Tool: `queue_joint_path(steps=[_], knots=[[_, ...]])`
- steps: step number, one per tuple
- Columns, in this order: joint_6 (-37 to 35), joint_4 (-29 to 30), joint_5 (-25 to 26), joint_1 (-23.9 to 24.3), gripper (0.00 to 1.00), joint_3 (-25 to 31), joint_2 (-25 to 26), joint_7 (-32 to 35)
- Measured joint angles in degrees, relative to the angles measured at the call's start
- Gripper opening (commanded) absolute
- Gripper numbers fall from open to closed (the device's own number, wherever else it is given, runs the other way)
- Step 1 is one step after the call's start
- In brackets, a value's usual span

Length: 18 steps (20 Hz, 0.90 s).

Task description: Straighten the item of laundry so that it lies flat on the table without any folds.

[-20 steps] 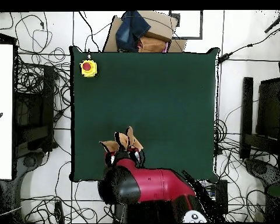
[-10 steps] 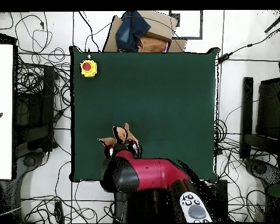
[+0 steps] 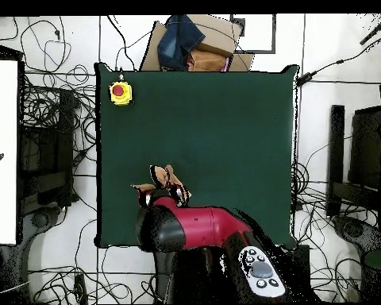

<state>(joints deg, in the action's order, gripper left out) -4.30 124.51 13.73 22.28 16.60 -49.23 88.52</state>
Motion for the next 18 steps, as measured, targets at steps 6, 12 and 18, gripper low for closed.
queue_joint_path(steps=[6, 12, 18], knots=[[-0.08, -1.44, 0.02, 0.04, 0.0, -0.02, -0.82, 0.0], [-1.69, -5.03, 0.04, 0.04, 0.0, -0.02, -2.15, 0.0], [-3.04, -10.17, 0.05, 0.05, 0.0, 0.09, -1.14, 0.0]])
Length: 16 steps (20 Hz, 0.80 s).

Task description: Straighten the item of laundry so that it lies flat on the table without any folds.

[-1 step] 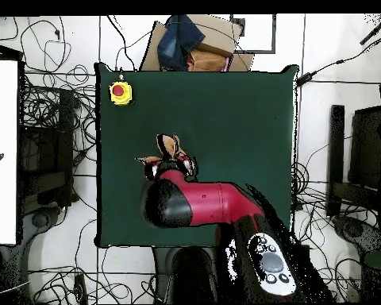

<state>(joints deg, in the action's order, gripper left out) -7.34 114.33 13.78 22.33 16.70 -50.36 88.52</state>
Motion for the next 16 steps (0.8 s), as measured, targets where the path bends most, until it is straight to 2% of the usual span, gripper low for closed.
queue_joint_path(steps=[10, 16], knots=[[-0.9, -8.37, 0.03, 0.03, 0.0, 0.54, 4.58, 0.0], [-0.9, -10.94, 0.02, 0.04, 0.0, 0.55, 7.05, 0.0]])
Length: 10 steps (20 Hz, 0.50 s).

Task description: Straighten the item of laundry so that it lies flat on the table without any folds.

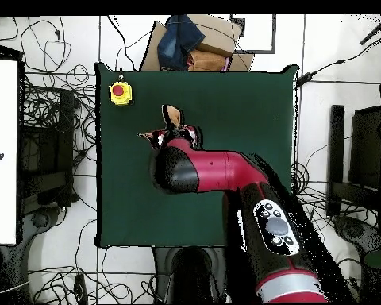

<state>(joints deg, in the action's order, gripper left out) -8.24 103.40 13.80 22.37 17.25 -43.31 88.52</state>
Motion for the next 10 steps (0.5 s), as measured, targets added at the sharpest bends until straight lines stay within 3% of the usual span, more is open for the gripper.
queue_joint_path(steps=[10], knots=[[0.01, -0.54, 1.54, 0.08, 0.0, -0.02, 3.39, 0.0]])
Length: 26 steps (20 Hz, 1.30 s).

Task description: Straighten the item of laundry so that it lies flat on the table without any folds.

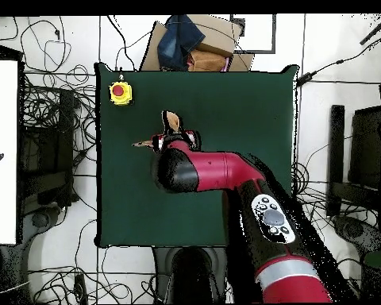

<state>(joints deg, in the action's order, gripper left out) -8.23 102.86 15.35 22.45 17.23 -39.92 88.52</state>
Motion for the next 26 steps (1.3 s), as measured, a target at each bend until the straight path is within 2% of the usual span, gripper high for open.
queue_joint_path(steps=[19, 26], knots=[[1.59, 1.68, 0.79, -0.17, 0.0, -0.65, 1.04, 0.0], [2.85, 5.51, 1.63, -0.24, 0.0, -1.62, -0.41, 0.0]])
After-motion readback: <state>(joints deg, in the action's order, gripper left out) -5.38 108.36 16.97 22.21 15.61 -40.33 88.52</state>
